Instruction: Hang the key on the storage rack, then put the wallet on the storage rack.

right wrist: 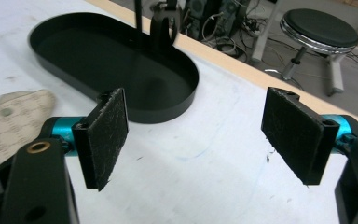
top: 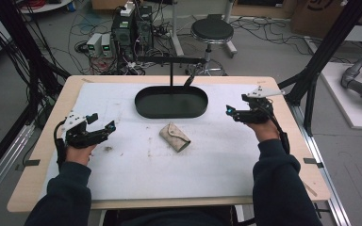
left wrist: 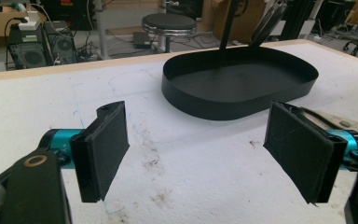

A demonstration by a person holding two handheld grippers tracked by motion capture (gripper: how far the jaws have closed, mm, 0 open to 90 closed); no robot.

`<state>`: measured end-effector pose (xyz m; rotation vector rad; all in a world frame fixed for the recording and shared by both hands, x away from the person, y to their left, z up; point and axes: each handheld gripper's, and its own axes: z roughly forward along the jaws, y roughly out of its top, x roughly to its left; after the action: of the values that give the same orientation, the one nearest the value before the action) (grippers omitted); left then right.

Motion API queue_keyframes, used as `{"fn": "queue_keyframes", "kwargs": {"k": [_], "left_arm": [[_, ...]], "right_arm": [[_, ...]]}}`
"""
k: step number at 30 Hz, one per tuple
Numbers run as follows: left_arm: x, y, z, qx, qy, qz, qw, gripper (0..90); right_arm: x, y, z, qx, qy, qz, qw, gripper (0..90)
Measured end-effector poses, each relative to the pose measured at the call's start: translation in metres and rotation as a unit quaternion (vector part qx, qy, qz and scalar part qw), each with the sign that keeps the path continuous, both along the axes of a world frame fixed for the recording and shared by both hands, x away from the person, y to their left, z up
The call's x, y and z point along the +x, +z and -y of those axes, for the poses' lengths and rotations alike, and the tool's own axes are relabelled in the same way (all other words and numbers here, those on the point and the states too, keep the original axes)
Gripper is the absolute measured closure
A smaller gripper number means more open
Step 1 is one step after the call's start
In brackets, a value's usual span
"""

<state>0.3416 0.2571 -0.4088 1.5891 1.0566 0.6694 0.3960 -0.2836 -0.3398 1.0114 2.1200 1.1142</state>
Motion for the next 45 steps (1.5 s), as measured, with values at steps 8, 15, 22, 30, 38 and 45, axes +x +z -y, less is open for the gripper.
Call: {"fn": "queue_keyframes", "kwargs": {"k": [8,15,22,30,38,45], "left_arm": [[0.001,0.0,-0.002,-0.002,0.002,0.0,1.0,21.3],[0.0,-0.001,-0.001,0.0,-0.001,-0.004,1.0,21.3],[-0.001,0.0,0.001,0.005,-0.001,-0.005,1.0,21.3],[0.0,-0.001,0.002,0.003,-0.005,-0.005,1.0,21.3],[0.0,-0.001,0.0,-0.005,-0.004,-0.002,1.0,21.3],[-0.002,0.0,0.001,0.002,-0.002,-0.002,1.0,21.3]], "right_arm": [[-0.02,-0.035,-0.003,-0.004,-0.006,-0.015,0.9999,21.3],[-0.03,-0.054,-0.009,-0.002,-0.01,-0.029,0.9995,20.9],[-0.033,-0.059,-0.012,-0.007,-0.006,-0.039,0.9992,20.9],[-0.036,-0.058,-0.015,0.0,-0.018,-0.023,0.9996,21.0],[-0.04,-0.058,-0.025,0.01,-0.005,-0.021,0.9997,21.0],[-0.042,-0.06,-0.041,0.021,0.022,-0.026,0.9992,20.9]]}}
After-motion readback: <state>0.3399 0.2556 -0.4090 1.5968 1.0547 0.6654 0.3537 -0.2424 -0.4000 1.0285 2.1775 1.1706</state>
